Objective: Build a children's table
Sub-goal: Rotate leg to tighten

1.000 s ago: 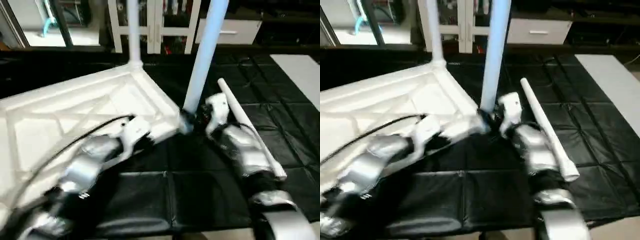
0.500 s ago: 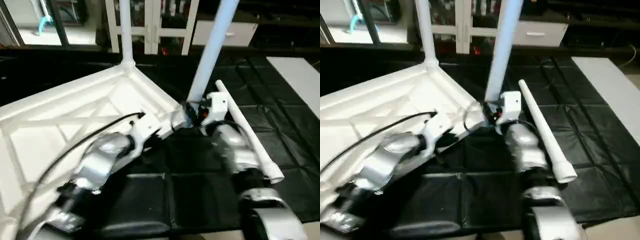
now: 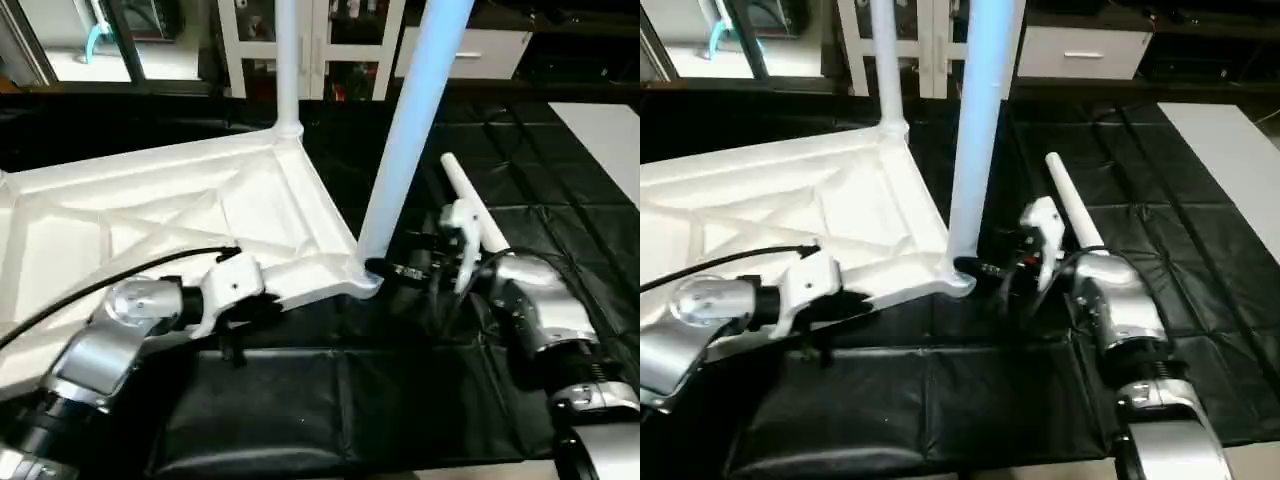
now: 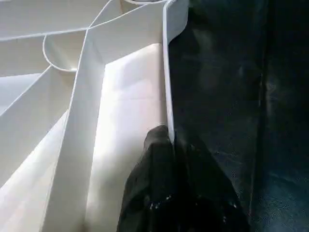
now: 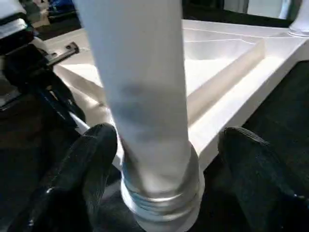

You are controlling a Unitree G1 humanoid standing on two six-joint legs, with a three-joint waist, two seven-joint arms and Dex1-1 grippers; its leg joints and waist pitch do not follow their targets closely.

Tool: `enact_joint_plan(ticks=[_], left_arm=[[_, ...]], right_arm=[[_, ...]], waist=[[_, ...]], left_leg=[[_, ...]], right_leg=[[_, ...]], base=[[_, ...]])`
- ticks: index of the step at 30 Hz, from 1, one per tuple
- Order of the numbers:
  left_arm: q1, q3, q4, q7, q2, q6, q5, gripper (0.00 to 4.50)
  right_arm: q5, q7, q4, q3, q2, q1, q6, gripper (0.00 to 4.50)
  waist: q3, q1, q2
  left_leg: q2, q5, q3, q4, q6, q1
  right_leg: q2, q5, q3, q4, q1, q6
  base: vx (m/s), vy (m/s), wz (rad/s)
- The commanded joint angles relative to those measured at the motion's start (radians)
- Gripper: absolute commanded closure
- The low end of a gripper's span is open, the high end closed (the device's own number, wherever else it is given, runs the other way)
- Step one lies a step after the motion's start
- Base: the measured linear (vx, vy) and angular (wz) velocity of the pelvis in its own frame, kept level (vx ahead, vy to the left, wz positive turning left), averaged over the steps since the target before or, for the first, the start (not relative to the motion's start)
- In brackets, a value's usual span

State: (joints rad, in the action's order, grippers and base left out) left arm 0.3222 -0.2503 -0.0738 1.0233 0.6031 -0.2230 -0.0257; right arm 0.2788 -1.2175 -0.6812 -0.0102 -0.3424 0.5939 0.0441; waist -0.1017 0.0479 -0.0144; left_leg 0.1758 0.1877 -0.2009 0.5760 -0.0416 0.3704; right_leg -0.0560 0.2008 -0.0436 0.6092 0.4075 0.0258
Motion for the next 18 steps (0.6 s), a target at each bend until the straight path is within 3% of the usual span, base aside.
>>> enact_joint_plan(ticks=[1, 12, 18], left_arm=[[-0.026, -0.038, -0.032, 0.021, 0.009, -0.013, 0.025, 4.50], [-0.023, -0.042, -0.029, 0.024, 0.006, -0.013, 0.015, 4.50], [-0.015, -0.047, -0.029, 0.000, -0.010, -0.029, 0.020, 4.50]], right_arm=[[0.015, -0.015, 0.007, -0.008, 0.004, -0.005, 0.003, 0.99], [-0.021, -0.014, -0.014, -0.033, 0.022, -0.010, -0.010, 1.98], [-0.074, 0.149, -0.064, -0.018, 0.047, 0.001, -0.041, 2.46]], waist=[[0.045, -0.003, 0.007], [0.047, -0.005, 0.009], [0.044, -0.002, 0.007]], left_leg=[[0.066, 0.228, 0.026, -0.067, 0.081, -0.013], [0.065, 0.206, 0.025, -0.066, 0.081, -0.014], [0.065, 0.232, 0.026, -0.068, 0.067, -0.013]], right_leg=[[-0.080, 0.200, 0.056, -0.083, -0.036, 0.277], [-0.080, 0.172, 0.057, -0.080, -0.037, 0.279], [-0.080, 0.220, 0.057, -0.083, -0.035, 0.271]], base=[[0.000, 0.000, 0.00], [0.000, 0.000, 0.00], [0.000, 0.000, 0.00]])
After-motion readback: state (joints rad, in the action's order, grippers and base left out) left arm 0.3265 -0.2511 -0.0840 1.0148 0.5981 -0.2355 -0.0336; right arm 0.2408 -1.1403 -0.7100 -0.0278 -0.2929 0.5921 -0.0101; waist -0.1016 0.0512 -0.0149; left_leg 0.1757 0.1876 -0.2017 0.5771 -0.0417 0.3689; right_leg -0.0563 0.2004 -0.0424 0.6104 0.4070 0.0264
